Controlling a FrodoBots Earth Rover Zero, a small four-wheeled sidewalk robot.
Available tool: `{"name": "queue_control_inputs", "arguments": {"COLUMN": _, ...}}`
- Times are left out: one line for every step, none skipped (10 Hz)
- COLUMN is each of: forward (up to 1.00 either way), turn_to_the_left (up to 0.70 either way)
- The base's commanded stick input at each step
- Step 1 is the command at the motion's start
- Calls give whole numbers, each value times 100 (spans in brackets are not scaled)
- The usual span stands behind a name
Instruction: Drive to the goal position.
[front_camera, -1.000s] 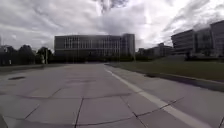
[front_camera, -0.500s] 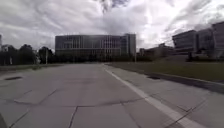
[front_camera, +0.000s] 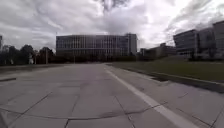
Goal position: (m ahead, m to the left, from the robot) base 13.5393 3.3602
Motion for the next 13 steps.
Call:
{"name": "queue_control_inputs", "arguments": {"forward": 70, "turn_to_the_left": 1}}
{"name": "queue_control_inputs", "arguments": {"forward": 70, "turn_to_the_left": 1}}
{"name": "queue_control_inputs", "arguments": {"forward": 70, "turn_to_the_left": 17}}
{"name": "queue_control_inputs", "arguments": {"forward": 70, "turn_to_the_left": 36}}
{"name": "queue_control_inputs", "arguments": {"forward": 70, "turn_to_the_left": 36}}
{"name": "queue_control_inputs", "arguments": {"forward": 70, "turn_to_the_left": 22}}
{"name": "queue_control_inputs", "arguments": {"forward": 70, "turn_to_the_left": 1}}
{"name": "queue_control_inputs", "arguments": {"forward": 70, "turn_to_the_left": 1}}
{"name": "queue_control_inputs", "arguments": {"forward": 70, "turn_to_the_left": 1}}
{"name": "queue_control_inputs", "arguments": {"forward": 70, "turn_to_the_left": 1}}
{"name": "queue_control_inputs", "arguments": {"forward": 70, "turn_to_the_left": 1}}
{"name": "queue_control_inputs", "arguments": {"forward": 70, "turn_to_the_left": 1}}
{"name": "queue_control_inputs", "arguments": {"forward": 70, "turn_to_the_left": 1}}
